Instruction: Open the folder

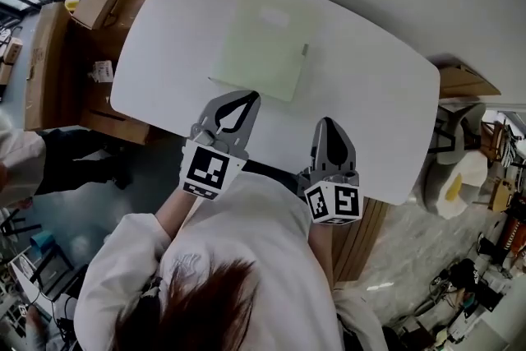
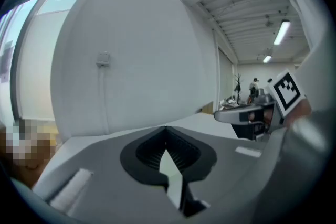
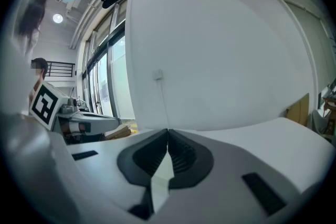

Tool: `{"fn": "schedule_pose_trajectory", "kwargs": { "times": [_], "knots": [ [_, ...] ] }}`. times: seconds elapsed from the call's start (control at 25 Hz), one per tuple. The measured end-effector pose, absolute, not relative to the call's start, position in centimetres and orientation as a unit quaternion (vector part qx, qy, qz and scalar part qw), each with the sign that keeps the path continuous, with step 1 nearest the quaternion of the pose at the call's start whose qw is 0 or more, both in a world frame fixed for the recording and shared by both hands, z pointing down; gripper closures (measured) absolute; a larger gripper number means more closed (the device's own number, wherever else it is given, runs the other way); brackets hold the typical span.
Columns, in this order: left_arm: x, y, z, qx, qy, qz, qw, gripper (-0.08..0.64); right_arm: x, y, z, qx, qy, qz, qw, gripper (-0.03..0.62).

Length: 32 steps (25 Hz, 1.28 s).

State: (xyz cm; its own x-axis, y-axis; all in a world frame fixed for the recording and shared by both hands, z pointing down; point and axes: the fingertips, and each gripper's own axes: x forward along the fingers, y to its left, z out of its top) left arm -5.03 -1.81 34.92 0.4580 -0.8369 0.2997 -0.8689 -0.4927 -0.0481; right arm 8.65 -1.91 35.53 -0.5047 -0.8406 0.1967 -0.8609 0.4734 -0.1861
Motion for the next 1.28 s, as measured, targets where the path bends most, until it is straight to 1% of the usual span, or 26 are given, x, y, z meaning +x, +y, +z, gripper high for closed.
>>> {"fn": "schedule_pose_trajectory", "kwargs": {
  "times": [0.2,0.36,0.44,0.56,0.68,0.88,1.08,1.28],
  "knots": [
    [-1.1,-3.9,42.0,0.855,-0.434,0.283,-0.024,0.554,8.7,-5.9,40.7,0.472,-0.863,0.170,0.066,0.584],
    [1.3,-4.7,46.5,0.855,-0.382,0.347,-0.040,0.544,7.9,-8.2,44.8,0.451,-0.865,0.198,0.097,0.584],
    [2.2,-5.1,48.1,0.852,-0.363,0.375,-0.047,0.524,7.7,-9.4,46.5,0.445,-0.864,0.215,0.097,0.584],
    [3.6,-5.1,50.3,0.845,-0.326,0.418,-0.063,0.454,7.9,-10.5,48.5,0.439,-0.862,0.235,0.098,0.584],
    [3.9,-4.8,52.3,0.837,-0.302,0.449,-0.085,0.434,7.7,-10.9,50.0,0.434,-0.860,0.247,0.102,0.584],
    [3.2,-4.7,54.3,0.814,-0.286,0.492,-0.118,0.425,6.2,-10.9,51.9,0.417,-0.865,0.257,0.111,0.584],
    [3.9,-5.2,54.9,0.802,-0.275,0.508,-0.152,0.423,5.2,-11.2,52.6,0.403,-0.868,0.268,0.112,0.584],
    [4.5,-5.5,55.1,0.797,-0.273,0.514,-0.159,0.423,5.1,-10.9,53.4,0.393,-0.868,0.280,0.119,0.584]
  ]
}}
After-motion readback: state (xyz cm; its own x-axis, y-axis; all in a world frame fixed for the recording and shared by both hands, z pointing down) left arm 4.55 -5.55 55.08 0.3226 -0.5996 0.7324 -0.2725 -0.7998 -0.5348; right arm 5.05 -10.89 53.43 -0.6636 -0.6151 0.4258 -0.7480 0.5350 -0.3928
